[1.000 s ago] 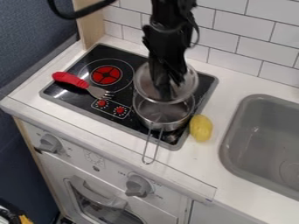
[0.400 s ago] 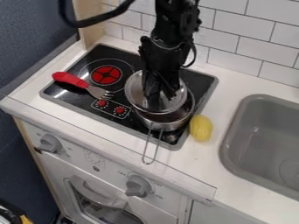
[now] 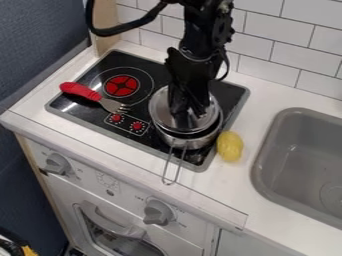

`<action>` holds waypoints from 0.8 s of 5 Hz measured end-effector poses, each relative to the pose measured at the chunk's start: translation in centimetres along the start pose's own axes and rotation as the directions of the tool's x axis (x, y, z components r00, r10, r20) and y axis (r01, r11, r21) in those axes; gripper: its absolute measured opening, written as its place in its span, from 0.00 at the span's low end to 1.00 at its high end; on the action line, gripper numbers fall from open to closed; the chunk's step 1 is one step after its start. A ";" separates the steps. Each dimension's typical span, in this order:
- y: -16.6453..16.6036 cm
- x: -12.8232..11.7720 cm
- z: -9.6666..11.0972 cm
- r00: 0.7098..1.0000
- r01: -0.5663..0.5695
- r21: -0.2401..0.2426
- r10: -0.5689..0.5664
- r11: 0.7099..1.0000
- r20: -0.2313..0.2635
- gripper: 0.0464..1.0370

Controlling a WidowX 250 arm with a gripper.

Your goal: Take the silver pot lid and put it on the silver pot

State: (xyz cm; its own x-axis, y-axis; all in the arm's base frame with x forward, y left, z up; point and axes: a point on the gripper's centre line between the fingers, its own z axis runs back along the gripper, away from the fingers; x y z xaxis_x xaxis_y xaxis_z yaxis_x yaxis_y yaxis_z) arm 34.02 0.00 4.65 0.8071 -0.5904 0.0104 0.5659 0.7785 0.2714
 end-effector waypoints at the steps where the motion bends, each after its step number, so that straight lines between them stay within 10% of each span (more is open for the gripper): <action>1: -0.5 0.4 0.1 1.000 0.013 -0.029 -0.012 0.999 0.024 0.01; 4: -1.4 0.2 1.0 0.998 0.033 -0.082 -0.029 0.996 0.048 0.16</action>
State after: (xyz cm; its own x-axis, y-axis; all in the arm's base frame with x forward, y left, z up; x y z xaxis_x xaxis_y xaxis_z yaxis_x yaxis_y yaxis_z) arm 33.23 -1.40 5.27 0.7815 -0.6220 0.0484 0.6038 0.7737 0.1919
